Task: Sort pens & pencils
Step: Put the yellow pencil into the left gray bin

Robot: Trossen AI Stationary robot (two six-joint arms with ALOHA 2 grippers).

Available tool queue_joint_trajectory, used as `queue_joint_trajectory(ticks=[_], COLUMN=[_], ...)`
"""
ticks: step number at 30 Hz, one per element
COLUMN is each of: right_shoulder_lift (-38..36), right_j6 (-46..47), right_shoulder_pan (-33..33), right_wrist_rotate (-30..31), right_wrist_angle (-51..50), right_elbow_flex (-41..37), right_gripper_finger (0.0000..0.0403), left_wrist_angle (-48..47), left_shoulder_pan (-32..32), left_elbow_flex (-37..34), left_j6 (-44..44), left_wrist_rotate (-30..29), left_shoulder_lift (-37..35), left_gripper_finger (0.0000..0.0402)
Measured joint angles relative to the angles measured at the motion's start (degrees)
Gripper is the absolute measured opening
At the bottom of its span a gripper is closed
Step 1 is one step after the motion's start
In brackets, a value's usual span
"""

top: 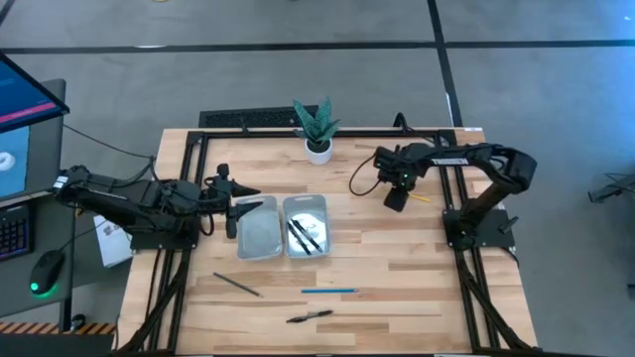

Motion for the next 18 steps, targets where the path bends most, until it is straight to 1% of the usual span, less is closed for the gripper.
queue_joint_trajectory(ticks=[4,11,18], right_shoulder_lift=[2.33,3.45,3.51], right_j6=[-0.62,-2.02,-2.01], right_shoulder_pan=[0.0,0.0,0.0], right_wrist_rotate=[-0.11,-0.42,-0.99], right_wrist_angle=[0.86,1.3,1.43], right_elbow_flex=[0.11,0.22,0.13], right_gripper_finger=[0.0154,0.0146,0.0113], left_wrist_angle=[0.0,-0.02,-0.02], left_shoulder_pan=[0.0,0.0,0.02], left_elbow_flex=[0.0,0.0,0.0], left_j6=[0.02,0.04,0.04], left_wrist_rotate=[0.0,0.0,-0.02], left_shoulder_lift=[0.0,0.0,0.0], left_gripper_finger=[0.0137,0.0137,0.0137])
